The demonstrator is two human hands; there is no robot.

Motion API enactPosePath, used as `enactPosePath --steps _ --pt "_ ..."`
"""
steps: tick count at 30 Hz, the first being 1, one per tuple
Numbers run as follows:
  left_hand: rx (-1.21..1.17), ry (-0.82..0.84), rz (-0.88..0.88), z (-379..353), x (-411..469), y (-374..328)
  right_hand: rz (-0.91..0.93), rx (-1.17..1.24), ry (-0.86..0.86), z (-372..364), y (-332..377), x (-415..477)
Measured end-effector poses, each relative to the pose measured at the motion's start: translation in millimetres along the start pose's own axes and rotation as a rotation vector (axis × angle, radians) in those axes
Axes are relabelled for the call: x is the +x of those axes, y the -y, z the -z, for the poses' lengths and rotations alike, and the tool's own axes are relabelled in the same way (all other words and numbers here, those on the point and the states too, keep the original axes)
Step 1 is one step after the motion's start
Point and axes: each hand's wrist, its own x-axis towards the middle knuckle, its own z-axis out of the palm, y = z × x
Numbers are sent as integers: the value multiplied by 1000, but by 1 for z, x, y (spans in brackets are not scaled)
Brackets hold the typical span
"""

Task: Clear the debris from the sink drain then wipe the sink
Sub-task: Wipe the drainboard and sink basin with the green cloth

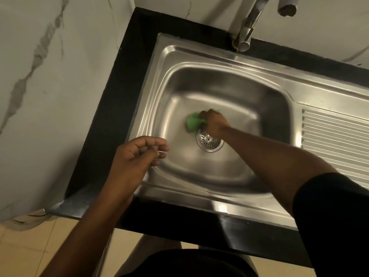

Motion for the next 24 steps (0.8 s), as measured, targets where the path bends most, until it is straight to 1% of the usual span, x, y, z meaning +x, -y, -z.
enactPosePath --steps 2,4,7,8,10,13,15,17,19,20,23,24 --pt "-7 -6 -1 -6 1 -3 152 -84 91 -18 21 -16" --pt "-6 -3 -3 -14 0 -9 253 -195 161 -31 34 -36" --pt "10 8 -8 -20 -1 -14 412 -335 323 -42 33 -69" --pt "11 11 -8 -21 -1 -16 436 -370 379 -45 27 -81" --pt "9 15 -5 -22 -1 -19 405 -389 449 -47 13 -102" --pt "17 29 -8 -22 -3 -23 259 -360 540 -35 -12 -119" --pt "25 42 -18 -20 -3 -24 145 -383 568 -18 -32 -121" --pt "27 43 -23 -17 -3 -23 16 -430 483 2 -53 -119" --pt "31 34 -21 -15 -3 -21 -158 -366 284 18 -69 -111" --pt "36 31 -19 -14 -2 -19 -257 -256 145 23 -73 -104" --pt "50 33 -8 -14 -4 -13 -627 245 -301 38 -68 -79" --pt "51 32 -5 -13 -4 -11 -727 368 -397 39 -69 -67"
